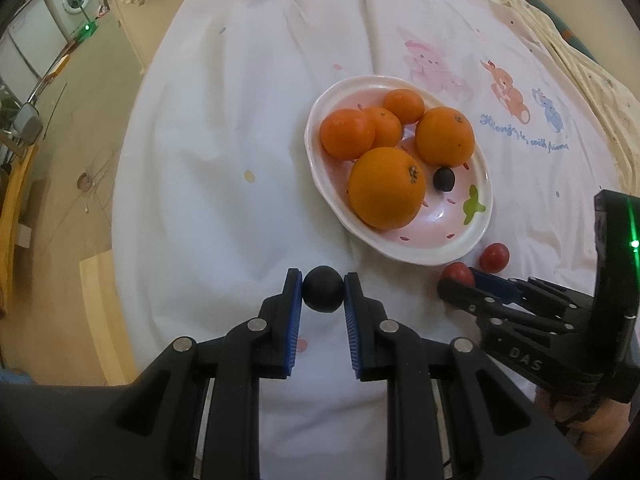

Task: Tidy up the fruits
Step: 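Grasp a red cherry tomato with the right gripper while the left holds the plum, then carry the plum and tomato onto the plate and open both grippers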

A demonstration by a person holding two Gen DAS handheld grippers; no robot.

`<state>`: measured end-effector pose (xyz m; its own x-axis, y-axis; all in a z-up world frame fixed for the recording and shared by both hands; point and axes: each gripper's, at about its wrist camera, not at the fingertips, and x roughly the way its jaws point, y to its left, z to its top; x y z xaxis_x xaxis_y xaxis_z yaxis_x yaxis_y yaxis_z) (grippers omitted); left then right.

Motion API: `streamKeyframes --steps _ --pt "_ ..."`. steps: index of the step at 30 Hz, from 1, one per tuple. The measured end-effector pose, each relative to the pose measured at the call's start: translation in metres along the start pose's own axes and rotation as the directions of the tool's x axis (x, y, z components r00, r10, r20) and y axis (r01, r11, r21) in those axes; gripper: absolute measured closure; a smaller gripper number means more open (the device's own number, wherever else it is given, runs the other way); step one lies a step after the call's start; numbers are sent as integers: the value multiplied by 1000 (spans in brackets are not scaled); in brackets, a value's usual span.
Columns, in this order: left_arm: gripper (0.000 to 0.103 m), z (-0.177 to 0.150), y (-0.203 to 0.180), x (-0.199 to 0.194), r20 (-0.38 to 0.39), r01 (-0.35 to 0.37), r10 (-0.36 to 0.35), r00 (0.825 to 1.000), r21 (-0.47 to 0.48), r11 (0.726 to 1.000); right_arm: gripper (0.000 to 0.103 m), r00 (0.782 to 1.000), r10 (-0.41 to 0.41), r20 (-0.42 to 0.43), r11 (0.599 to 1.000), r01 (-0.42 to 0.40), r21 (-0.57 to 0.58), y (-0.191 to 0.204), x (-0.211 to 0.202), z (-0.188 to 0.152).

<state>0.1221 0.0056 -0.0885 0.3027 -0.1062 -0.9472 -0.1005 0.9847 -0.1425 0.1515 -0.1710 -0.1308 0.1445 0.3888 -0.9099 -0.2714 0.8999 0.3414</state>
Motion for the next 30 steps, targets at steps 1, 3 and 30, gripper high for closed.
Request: streamKeyframes --steps 1,3,30 --pt "86 0 0 1 1 1 -1 1000 2 1000 71 1000 2 5 1000 -2 3 -1 -2 -1" --pt "86 -1 -1 2 6 3 -3 1000 5 1000 71 1000 2 10 1000 -2 7 -2 -5 -5" --pt "86 25 -2 -34 157 -48 44 987 21 999 71 954 71 292 992 -97 77 -9 -97 4"
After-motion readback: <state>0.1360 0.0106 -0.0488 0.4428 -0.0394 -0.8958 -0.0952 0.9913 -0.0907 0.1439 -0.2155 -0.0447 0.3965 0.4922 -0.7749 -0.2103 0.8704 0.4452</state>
